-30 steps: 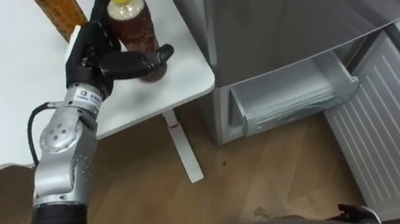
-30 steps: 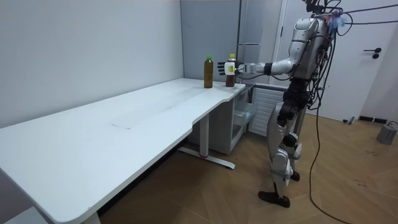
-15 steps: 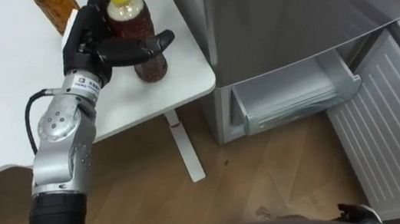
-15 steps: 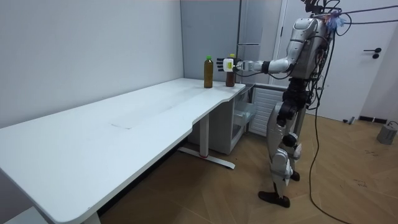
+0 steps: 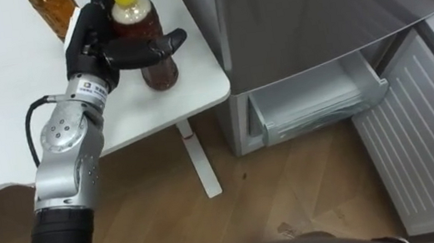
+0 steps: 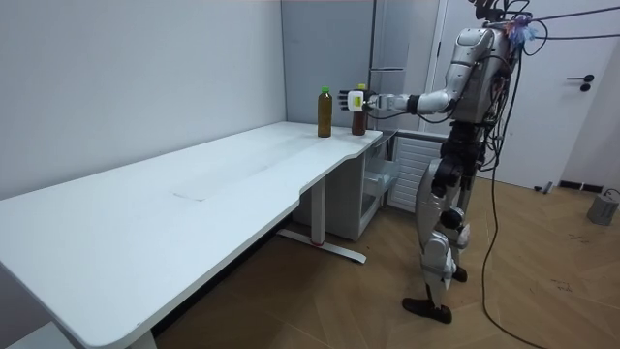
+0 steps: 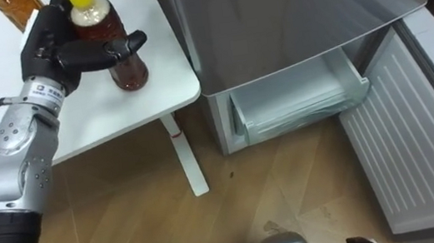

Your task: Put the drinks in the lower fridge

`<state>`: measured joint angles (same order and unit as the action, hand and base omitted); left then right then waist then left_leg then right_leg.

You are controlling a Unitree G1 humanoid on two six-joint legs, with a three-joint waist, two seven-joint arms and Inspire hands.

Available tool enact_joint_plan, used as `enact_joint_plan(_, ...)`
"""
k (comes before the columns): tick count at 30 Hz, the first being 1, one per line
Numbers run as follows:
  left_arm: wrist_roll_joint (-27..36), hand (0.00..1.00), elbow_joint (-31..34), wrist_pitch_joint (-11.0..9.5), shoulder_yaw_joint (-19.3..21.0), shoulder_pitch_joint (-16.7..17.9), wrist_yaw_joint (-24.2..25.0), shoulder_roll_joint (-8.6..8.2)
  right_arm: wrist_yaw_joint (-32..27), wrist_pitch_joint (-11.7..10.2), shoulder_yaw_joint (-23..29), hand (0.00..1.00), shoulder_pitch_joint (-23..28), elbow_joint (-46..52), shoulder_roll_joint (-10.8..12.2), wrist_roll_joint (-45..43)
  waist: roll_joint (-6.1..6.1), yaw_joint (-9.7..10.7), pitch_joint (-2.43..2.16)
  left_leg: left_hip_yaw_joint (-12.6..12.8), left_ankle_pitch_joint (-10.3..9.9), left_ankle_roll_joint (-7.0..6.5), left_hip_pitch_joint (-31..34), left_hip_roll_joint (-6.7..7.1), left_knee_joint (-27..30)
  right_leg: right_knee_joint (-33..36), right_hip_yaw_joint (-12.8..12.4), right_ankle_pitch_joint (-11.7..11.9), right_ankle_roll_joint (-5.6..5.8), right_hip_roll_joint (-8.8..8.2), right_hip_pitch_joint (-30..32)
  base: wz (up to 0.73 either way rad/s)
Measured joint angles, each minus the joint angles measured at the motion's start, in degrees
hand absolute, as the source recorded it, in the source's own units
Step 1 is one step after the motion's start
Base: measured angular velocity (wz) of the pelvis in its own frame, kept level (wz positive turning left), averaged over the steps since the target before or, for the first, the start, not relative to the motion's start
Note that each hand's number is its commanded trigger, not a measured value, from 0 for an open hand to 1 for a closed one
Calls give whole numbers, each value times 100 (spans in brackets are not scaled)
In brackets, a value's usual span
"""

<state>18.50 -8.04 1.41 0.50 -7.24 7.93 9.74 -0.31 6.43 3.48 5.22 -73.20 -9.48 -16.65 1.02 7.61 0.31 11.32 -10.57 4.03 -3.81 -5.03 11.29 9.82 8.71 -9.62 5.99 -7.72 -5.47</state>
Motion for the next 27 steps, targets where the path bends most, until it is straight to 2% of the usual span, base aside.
enact_joint_plan(10, -4, 100, -60, 27, -33, 0, -25, 0, 64, 120, -111, 0, -1, -22, 11, -203, -19, 6, 15, 0, 0, 0, -8, 0, 7, 3, -1, 1, -2, 1, -31, 0)
enact_joint_plan(14, 1, 100, -102, 47, -84, 0, 5, -18, 180, 121, -147, 0, -12, -10, 14, -225, -29, 5, 37, 12, 0, 0, -33, 0, 0, 1, -15, 1, -1, 3, -44, 0)
enact_joint_plan(17, 1, 100, -114, 124, -90, 0, 7, -22, 236, 124, -224, 0, -9, -4, 16, -236, -35, 4, 41, 18, 0, 0, -32, 0, -1, 1, -22, 0, -1, 3, -40, 0)
enact_joint_plan(27, 9, 100, -114, 126, -101, 0, 7, -26, 313, 190, -223, 0, -16, 118, 18, -298, -34, 3, 36, 38, 0, 0, -32, 0, 1, 2, -37, -1, 1, 3, 12, 0)
